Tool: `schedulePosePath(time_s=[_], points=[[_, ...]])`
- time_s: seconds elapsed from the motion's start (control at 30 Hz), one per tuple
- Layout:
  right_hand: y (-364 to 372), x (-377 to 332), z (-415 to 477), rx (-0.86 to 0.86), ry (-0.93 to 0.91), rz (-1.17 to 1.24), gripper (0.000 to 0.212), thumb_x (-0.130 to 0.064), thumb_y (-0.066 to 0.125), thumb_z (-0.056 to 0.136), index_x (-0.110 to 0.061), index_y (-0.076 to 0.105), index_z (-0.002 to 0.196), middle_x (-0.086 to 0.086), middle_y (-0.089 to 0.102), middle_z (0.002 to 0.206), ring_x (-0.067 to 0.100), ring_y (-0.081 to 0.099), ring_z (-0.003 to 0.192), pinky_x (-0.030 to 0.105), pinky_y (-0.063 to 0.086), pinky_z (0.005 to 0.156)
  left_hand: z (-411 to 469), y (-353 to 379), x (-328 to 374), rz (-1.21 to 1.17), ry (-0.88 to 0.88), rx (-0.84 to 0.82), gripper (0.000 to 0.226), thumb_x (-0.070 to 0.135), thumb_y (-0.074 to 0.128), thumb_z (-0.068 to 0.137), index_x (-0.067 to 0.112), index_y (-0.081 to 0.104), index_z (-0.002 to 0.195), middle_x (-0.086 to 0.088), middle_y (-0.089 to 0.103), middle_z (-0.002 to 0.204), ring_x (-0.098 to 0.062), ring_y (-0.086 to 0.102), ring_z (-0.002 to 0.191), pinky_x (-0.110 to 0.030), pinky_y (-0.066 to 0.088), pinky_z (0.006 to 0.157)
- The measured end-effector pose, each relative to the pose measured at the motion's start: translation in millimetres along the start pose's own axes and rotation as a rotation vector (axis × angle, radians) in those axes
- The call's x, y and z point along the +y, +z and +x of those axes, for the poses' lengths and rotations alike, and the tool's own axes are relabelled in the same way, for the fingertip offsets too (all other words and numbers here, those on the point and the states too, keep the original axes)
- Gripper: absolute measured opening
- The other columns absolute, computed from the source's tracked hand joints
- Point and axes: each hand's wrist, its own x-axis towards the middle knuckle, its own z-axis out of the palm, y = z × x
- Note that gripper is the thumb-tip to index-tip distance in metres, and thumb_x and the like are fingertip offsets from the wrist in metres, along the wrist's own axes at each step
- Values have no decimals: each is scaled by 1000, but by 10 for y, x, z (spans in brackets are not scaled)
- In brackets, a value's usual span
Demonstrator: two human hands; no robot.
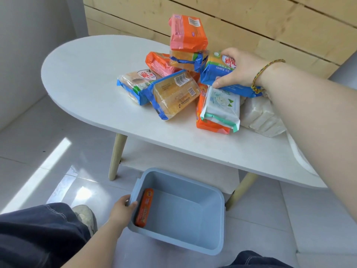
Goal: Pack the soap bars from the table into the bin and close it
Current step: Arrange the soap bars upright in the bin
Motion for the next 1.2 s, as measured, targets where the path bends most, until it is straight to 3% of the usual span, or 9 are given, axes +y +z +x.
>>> schedulePosePath(time_s=[0.2,0.33,0.43,0.63,0.77,0.93,1.0,1.1,1.2], points=[[-13,-49,-228,164,-8,58,81,-37,77,65,-21,38,134,4,55,124,23,52,111,32,41,93,1,9,8,-3,-16,5,36,15,43,94,8,42,129,-13,53,106,-28,50,89,-40,45,80],[-129,-202,-630,231,-58,379,68,-31,79,65,-19,46,124,-10,59,100,0,57,85,10,42,74,-15,9,37,0,-4,4,36,14,42,94,5,45,128,-18,57,118,-27,49,90,-37,42,81],[-100,-318,-1095,106,-109,648,70,-37,80,50,-24,49,111,-20,58,85,-17,57,65,-2,44,62,-33,12,38,6,16,5,37,14,41,94,5,43,130,-18,54,124,-25,47,92,-35,39,81],[438,-350,-1834,-240,-113,787,66,-31,82,42,-45,52,99,-26,65,95,-15,60,87,0,45,74,2,-12,20,-17,21,-2,37,9,41,93,4,44,129,-19,53,126,-28,49,96,-35,40,82],[1052,-283,-1954,-473,26,846,52,-28,81,53,-47,53,93,-22,68,90,-13,62,84,2,47,75,32,8,25,-44,35,14,36,6,41,92,4,45,128,-20,54,125,-29,50,99,-35,40,83],[2113,-141,-1881,-695,269,886,46,-21,71,77,-28,46,115,-19,57,85,-8,56,74,9,46,70,77,9,52,-33,48,-13,37,6,43,92,7,44,129,-20,54,126,-34,53,108,-37,42,90],[2476,-83,-1845,-699,426,969,38,-24,67,81,-25,45,112,-13,58,88,-2,58,76,9,49,65,105,-11,46,-35,51,-30,37,6,44,91,8,44,128,-19,54,125,-29,52,100,-34,41,87],[2894,-7,-1750,-597,702,1125,44,-25,62,85,-12,44,123,-1,59,92,14,61,83,29,52,81,131,-27,28,-25,64,-46,36,9,44,92,11,44,128,-13,55,120,-22,50,97,-32,41,86],[3191,32,-1649,-528,869,1223,49,-24,59,86,-14,37,129,4,59,94,19,60,84,35,50,82,147,-33,4,-61,82,-54,35,9,45,92,13,45,127,-8,54,112,-19,51,95,-30,40,81]])
